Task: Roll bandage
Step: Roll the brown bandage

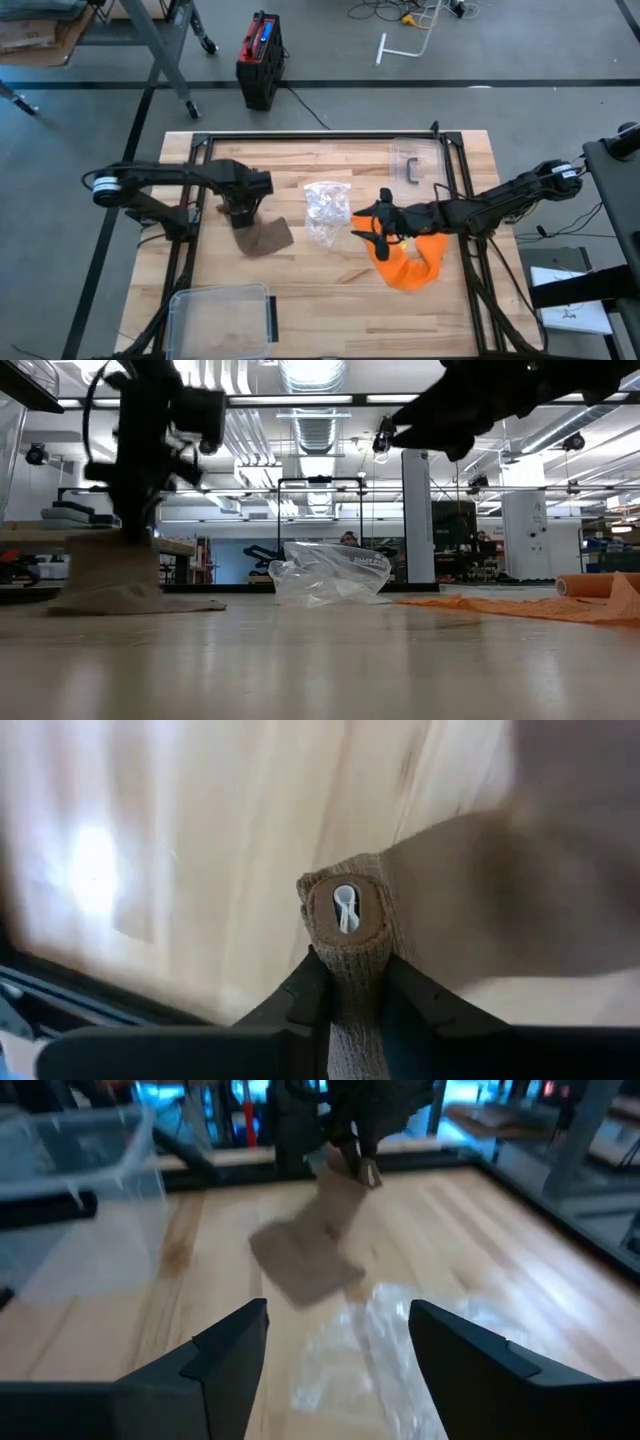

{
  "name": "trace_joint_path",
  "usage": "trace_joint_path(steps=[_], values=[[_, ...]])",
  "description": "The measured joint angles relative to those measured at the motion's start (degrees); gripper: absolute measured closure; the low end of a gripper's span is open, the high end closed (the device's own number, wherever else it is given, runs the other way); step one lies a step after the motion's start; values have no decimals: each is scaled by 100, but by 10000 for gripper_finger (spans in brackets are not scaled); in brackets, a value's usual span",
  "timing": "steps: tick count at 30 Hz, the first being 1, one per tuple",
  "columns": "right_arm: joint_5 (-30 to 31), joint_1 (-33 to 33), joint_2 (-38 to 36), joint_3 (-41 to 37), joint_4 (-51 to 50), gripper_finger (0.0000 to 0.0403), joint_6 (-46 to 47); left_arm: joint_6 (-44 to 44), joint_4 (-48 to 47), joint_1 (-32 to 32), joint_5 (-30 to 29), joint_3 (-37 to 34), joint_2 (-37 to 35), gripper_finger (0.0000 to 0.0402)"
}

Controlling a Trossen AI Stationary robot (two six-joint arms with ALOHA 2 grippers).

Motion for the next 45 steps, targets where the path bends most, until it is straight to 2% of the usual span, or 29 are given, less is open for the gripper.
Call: trace_joint_path(steps=[6, 12, 16, 20, 24, 29, 32, 41, 45], values=[[7, -190, 541, 159, 1189, 161, 47, -567, 425, -346, 18, 1027, -692, 350], [-17, -272, 1796, 1404, 1240, 177, 25, -878, 1130, -1082, 20, 1392, -1092, 350], [-66, -394, 2376, 2352, 609, 183, 215, -1268, 1148, -1748, -143, 1429, -1138, 350], [-110, -388, 2978, 3252, -423, 180, 225, -1523, 1150, -2536, -883, 1382, -1075, 350], [-550, -388, 3509, 4052, -861, 174, 4, -1545, 1216, -3044, -1513, 1400, -899, 350], [-614, -429, 3924, 4861, -1855, 172, -317, -1484, 1247, -3226, -1524, 1404, -715, 350], [-614, -434, 4056, 5126, -2130, 177, -594, -1439, 1236, -3251, -1523, 1393, -642, 350], [-618, -476, 4149, 5276, -2165, 207, -1291, -1272, 1249, -3286, -1475, 1421, -682, 349], [-935, -508, 4149, 5276, -1912, 239, -1504, -1145, 1251, -3286, -1473, 1421, -688, 349]])
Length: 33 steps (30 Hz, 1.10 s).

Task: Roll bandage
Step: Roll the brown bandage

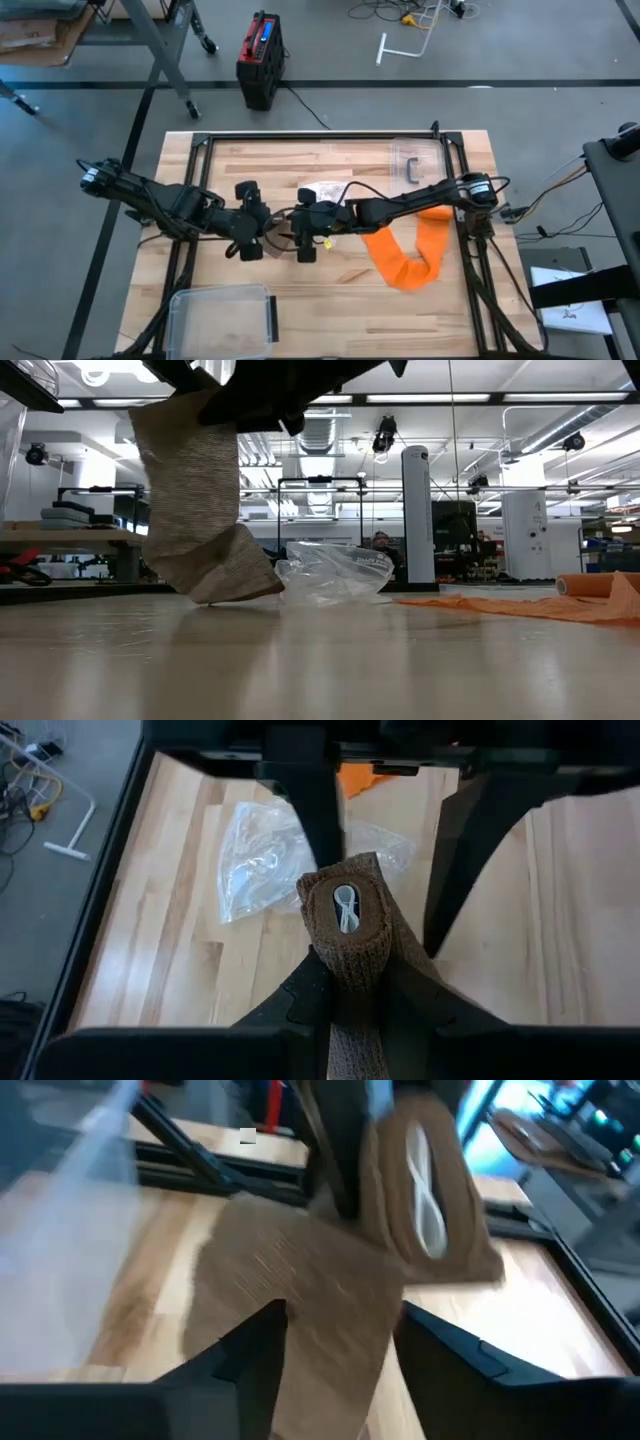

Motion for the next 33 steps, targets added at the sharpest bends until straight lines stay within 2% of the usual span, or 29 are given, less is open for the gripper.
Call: trace_joint_path(steps=[3, 7, 8, 11, 16, 22, 27, 33], values=[[-46, -29, -2, 2, 79, 290, -15, 32, -2, -1, 13, 0, -5, 349], [-38, -81, -2, 2, -120, 383, -1, 136, -4, 0, 140, 0, -88, 349], [-22, -87, -2, 2, -185, 392, -24, 137, -5, 0, 149, 0, -125, 349], [80, -94, -23, 2, -444, 394, -55, 151, -5, 0, 151, 0, -260, 349], [591, -107, -212, 2, -1376, 400, -232, 154, -6, 0, 157, 0, -588, 349], [628, -104, -440, 2, -2336, 402, -399, 154, -21, 2, 157, 0, -962, 349], [625, -107, -571, 2, -2452, 401, -636, 154, 32, 2, 157, 0, -1045, 349], [618, -103, -758, 2, -2090, 395, -877, 242, 333, 2, 153, 0, -823, 349]])
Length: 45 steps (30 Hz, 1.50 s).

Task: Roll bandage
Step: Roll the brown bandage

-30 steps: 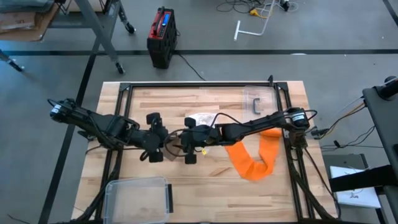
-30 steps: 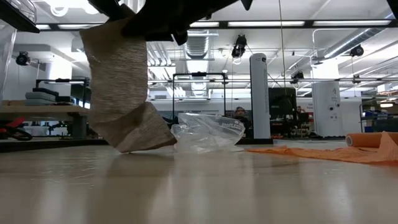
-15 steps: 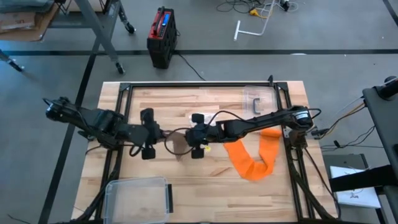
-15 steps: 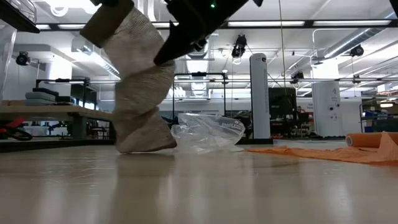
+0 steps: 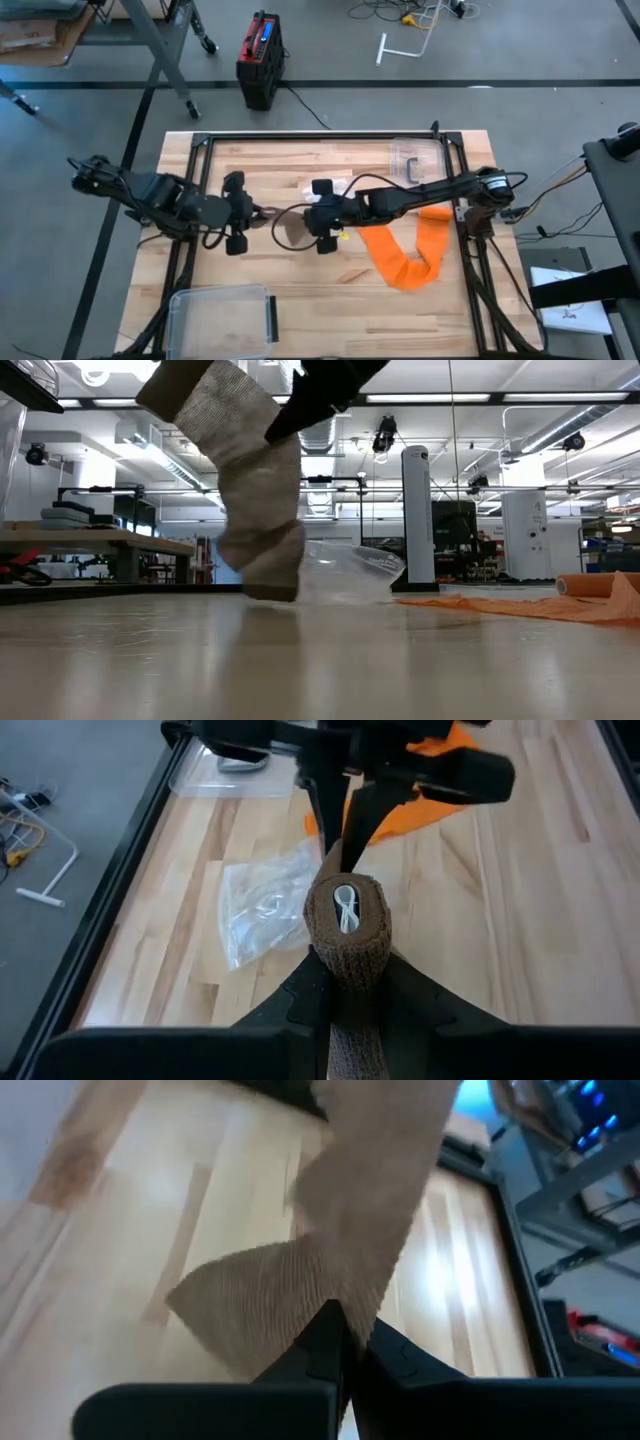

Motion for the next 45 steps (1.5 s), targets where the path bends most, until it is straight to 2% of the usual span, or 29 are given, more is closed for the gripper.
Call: trace_joint_path(steps=[5, 10, 13, 17, 21, 25, 30, 35, 40, 45], values=[[-42, -2, -306, -2, -130, 348, 345, 112, 75, 8, -125, 0, 265, 349], [-296, -4, -698, -2, -355, 265, 820, 267, 83, 69, -255, 0, 531, 349], [-633, -4, -853, 0, 59, 217, 905, 249, -32, 238, -228, 78, 693, 349], [-890, 11, -779, 2, 745, 171, 820, -123, -898, 559, 118, 692, 1086, 349], [-948, -6, -496, 0, 1317, 147, 633, -336, -2052, 710, 462, 1505, 1646, 349], [-947, -102, -276, -7, 1845, 138, 495, -391, -2938, 756, 850, 2373, 2212, 349], [-1120, -217, -135, -2, 2260, 143, 296, -394, -3852, 756, 922, 3649, 2883, 349], [-1686, -336, -105, -5, 2343, 158, 451, -230, -3913, 756, 1132, 4562, 3305, 349], [-1700, -345, -107, -2, 2133, 178, 464, -135, -3900, 752, 1158, 4944, 3519, 349], [-1699, -341, -107, -2, 1962, 208, 578, -133, -3903, 752, 1160, 4916, 3517, 349]])
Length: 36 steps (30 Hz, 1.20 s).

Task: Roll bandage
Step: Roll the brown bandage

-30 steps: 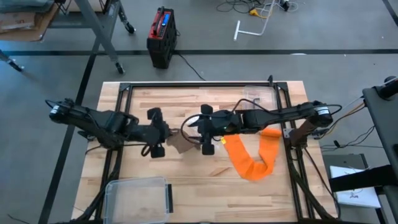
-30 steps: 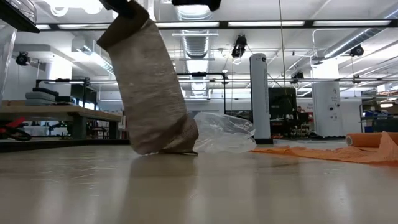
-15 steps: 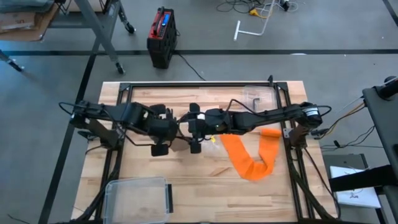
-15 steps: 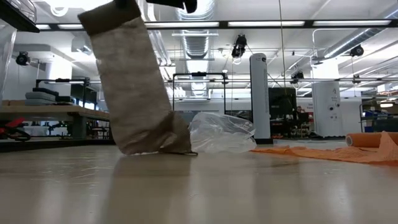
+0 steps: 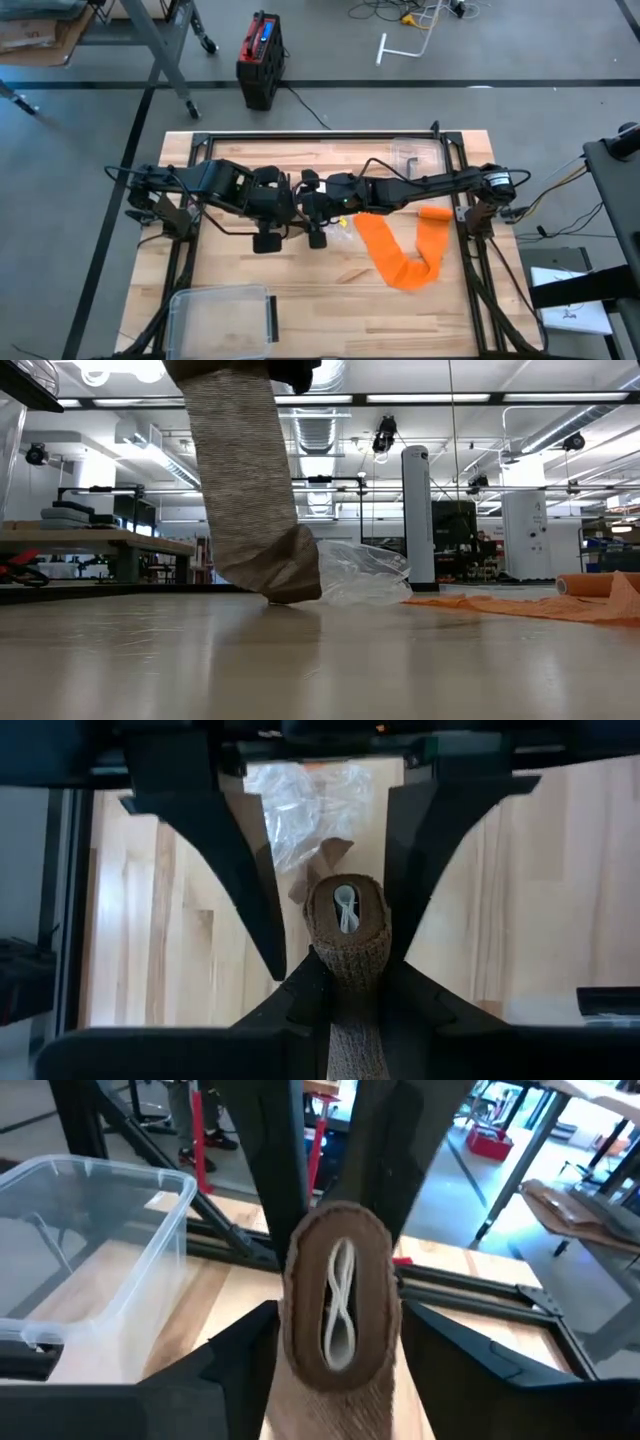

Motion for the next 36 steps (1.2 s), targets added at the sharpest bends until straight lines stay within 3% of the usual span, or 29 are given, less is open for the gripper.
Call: trace_joint_path(steps=[12, 19, 25, 28, 31, 34, 36], values=[[2, 0, 0, 0, 81, 291, 62, 114, -2, 0, -193, -130, -18, 335], [39, -2, -9, 0, 204, 336, -149, 175, 40, -4, -282, -116, -136, 300], [84, -8, -219, 80, 216, 345, -426, -7, 186, -84, -297, -61, -536, 256], [47, -54, -606, 45, 127, 345, -539, -263, 317, -296, -773, -119, -1134, 235], [48, -96, -1105, -53, 213, 351, -664, -334, 809, -691, -1731, -420, -1788, 219], [63, -121, -1590, -266, 425, 352, -631, -180, 1733, -1085, -2473, -1026, -2380, 208], [58, -112, -1832, -447, 630, 351, -531, 94, 2468, -1235, -2644, -1596, -2779, 202]])
